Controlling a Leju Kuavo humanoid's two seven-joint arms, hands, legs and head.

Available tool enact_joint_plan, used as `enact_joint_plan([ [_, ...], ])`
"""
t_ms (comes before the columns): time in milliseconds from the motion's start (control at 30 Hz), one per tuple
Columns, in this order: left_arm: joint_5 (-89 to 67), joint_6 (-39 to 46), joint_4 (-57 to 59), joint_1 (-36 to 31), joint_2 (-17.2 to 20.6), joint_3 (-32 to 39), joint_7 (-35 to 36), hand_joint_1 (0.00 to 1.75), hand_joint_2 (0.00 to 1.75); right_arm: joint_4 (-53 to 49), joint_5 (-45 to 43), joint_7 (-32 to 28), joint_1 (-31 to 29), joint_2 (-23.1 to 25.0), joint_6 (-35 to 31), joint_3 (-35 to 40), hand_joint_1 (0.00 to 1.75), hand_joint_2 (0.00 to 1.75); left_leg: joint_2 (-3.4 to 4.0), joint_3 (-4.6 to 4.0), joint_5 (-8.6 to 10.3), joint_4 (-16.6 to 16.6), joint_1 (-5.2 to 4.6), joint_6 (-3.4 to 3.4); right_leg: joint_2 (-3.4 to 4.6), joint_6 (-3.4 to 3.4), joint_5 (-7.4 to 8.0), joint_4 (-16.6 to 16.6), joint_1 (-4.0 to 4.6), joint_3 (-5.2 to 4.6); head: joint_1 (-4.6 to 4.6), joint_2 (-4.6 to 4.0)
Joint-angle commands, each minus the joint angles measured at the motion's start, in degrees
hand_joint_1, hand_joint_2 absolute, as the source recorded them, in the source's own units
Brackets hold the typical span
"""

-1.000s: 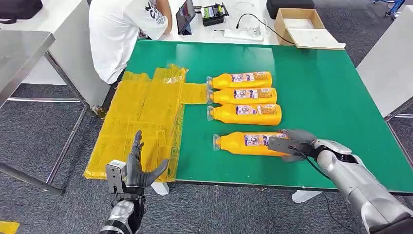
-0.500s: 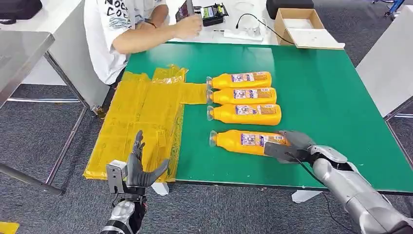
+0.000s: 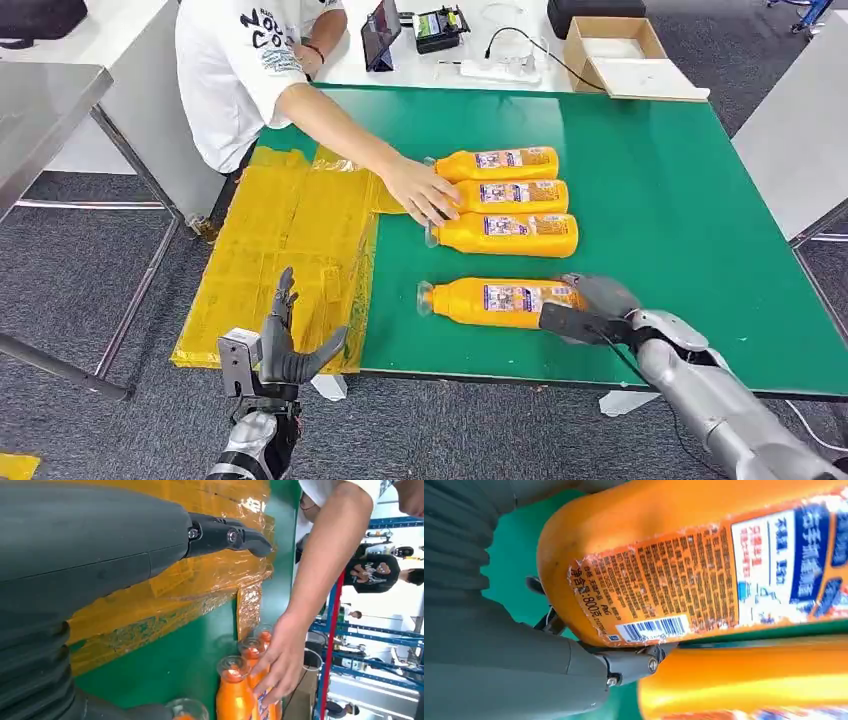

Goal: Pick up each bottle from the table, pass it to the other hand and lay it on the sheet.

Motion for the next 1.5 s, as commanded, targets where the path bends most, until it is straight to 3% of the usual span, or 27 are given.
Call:
enact_joint_plan([
  [33, 2.85, -0.02, -1.95, -0.39, 0.96, -0.07, 1.54, 0.00, 1.75, -27.01, -3.32, -10.19, 20.44, 13.99, -12.00, -25.61, 1.75, 1.75, 0.18, 0.16, -0.08, -0.09, 0.07, 0.02, 0.08, -0.11, -0.03, -0.10, 0.10, 0.13, 0.02, 0.00],
  [133, 5.55, -0.52, -4.10, 0.08, 1.46, -0.01, 2.13, 0.00, 1.75, -31.98, -6.37, -12.69, 23.74, 19.01, -15.43, -29.87, 1.75, 1.75, 0.41, 0.58, -0.23, -0.22, 0.07, 0.05, 0.22, -0.27, -0.13, -0.14, 0.15, 0.44, 0.00, 0.00],
  [167, 6.76, -0.94, -4.88, 0.28, 1.65, 0.05, 2.56, 0.00, 1.75, -32.75, -7.52, -13.51, 24.48, 19.98, -15.94, -30.94, 1.75, 1.75, 0.21, 0.13, -0.11, -0.09, 0.09, 0.02, 0.10, -0.16, -0.06, -0.04, 0.13, 0.08, 0.02, 0.00],
  [233, 8.09, -1.34, -6.05, 0.65, 1.88, 0.10, 2.96, 0.00, 1.75, -33.46, -9.05, -14.83, 25.38, 21.32, -16.91, -32.53, 1.75, 1.75, 0.19, 0.22, -0.12, -0.11, 0.07, 0.05, 0.05, -0.18, -0.10, -0.03, 0.11, 0.14, -0.02, 0.00],
  [600, 15.28, -2.86, -13.87, 3.06, 2.65, -0.35, 4.61, 0.00, 1.75, -35.32, -11.35, -17.37, 29.17, 24.82, -17.89, -36.46, 1.75, 1.75, 0.16, 0.30, -0.15, -0.13, -0.01, 0.08, -0.01, -0.18, -0.14, -0.07, 0.03, 0.24, 0.02, 0.00],
  [767, 23.19, -14.86, -14.39, 1.34, 4.54, -4.31, 8.20, 0.00, 1.75, -28.13, -13.20, -19.50, 28.17, 28.00, -15.28, -33.49, 1.75, 1.75, 0.22, 0.36, -0.14, -0.16, 0.01, 0.08, 0.05, -0.18, -0.10, -0.12, 0.07, 0.28, 0.02, 0.00],
  [933, 25.47, -20.39, -15.05, -0.38, 5.37, -7.67, 9.92, 0.00, 1.75, -15.91, -17.05, -22.03, 25.23, 32.70, -11.56, -29.92, 1.75, 1.75, 0.32, 0.38, -0.09, -0.19, 0.08, 0.06, 0.17, -0.18, 0.00, -0.18, 0.13, 0.27, 0.02, 0.00],
  [1500, 27.13, -25.26, -14.96, -1.17, 6.50, -12.05, 11.39, 0.00, 1.75, -3.73, -19.83, -22.03, 19.76, 36.32, -10.30, -24.51, 1.75, 1.75, 0.22, 0.25, -0.06, -0.14, 0.04, 0.05, 0.07, -0.14, -0.04, -0.10, 0.07, 0.16, 0.02, 0.00],
])
